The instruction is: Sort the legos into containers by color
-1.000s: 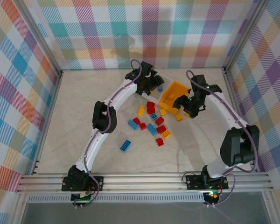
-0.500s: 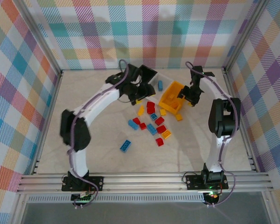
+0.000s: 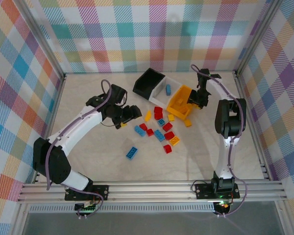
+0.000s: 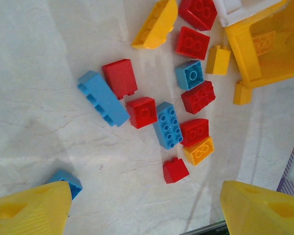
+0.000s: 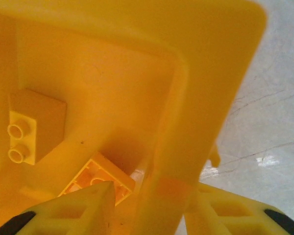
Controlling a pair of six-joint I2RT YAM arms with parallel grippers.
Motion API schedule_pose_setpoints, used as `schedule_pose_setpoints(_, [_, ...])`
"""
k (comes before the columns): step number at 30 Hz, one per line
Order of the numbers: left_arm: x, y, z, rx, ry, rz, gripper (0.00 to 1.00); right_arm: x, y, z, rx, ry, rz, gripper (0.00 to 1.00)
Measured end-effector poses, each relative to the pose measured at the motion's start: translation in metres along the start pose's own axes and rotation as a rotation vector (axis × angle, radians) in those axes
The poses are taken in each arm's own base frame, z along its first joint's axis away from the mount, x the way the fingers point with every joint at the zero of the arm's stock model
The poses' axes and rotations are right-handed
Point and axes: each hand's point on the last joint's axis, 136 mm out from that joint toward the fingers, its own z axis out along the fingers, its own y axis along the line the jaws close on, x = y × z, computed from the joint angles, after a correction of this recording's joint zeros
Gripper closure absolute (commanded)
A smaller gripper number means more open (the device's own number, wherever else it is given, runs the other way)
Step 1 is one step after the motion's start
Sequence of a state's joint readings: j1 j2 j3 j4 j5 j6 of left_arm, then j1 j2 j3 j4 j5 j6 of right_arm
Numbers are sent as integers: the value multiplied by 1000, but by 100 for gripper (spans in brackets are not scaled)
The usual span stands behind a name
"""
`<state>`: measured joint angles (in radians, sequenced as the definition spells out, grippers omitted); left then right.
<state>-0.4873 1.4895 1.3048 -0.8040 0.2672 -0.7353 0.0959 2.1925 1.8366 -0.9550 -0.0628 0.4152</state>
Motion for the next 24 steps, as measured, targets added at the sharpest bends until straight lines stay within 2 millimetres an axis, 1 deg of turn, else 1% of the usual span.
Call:
schedule_pose_setpoints(7, [4, 5, -6, -1, -2, 0, 20, 2, 8, 2, 5, -9, -47, 80])
schedule_pose_setpoints(11, [7, 12, -5, -12, 5, 2, 20, 4, 15, 2, 22, -21, -103, 83])
schedule_pose_setpoints(17, [9, 21, -12, -20, 0, -3, 20, 20, 34, 5, 52, -9, -234, 83])
schedule_pose_setpoints(24, [10, 34, -20, -22, -16, -10, 19, 30, 50, 7, 44, -1, -265, 83])
